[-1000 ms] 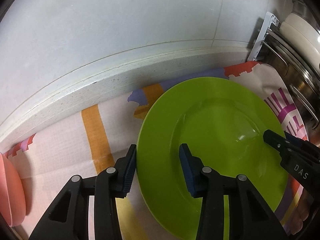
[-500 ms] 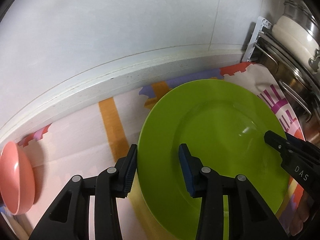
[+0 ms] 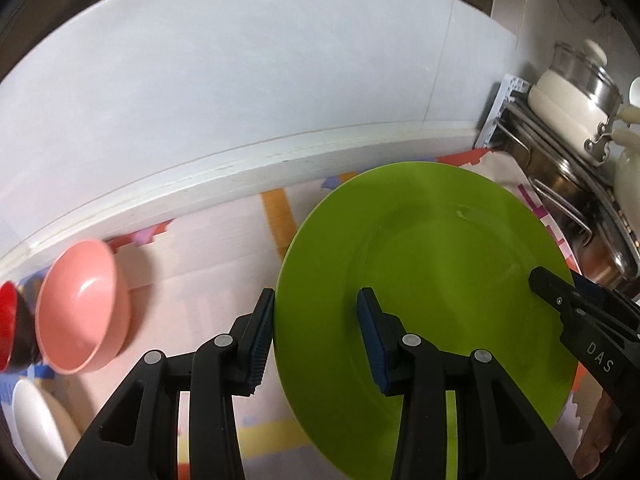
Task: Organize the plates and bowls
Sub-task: 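Lift the green plate with both tools and carry it toward the stacked plates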
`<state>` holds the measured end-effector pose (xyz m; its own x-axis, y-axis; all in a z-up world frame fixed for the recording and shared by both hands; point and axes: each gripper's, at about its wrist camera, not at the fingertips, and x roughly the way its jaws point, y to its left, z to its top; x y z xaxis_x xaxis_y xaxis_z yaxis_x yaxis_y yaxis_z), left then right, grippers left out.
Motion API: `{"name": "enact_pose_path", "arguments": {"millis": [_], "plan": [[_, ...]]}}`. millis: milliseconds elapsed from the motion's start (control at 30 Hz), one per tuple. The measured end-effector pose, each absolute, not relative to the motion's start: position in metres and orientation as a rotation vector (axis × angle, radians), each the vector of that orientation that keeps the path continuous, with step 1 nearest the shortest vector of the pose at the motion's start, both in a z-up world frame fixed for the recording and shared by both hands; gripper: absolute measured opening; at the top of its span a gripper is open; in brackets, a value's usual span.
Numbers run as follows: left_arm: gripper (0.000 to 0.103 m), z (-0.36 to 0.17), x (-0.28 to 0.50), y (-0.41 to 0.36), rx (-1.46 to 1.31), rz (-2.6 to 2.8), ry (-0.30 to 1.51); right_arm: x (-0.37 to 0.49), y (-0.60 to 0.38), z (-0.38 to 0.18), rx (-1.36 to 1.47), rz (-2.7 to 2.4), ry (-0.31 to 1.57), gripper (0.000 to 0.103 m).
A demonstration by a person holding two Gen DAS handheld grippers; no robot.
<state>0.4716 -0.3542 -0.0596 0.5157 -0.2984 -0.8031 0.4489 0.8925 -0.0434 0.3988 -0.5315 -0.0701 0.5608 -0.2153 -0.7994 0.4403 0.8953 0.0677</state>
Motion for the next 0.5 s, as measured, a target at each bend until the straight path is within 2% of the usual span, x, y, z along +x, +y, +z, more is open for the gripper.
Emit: {"name": "enact_pose_path", "arguments": {"millis": [500], "plan": [[0.041,-0.033,0.43,-0.27,0.091,-0.374,0.884,0.364,-0.459,-0.03,0.213,-0.327,0.845,0.04]]}}
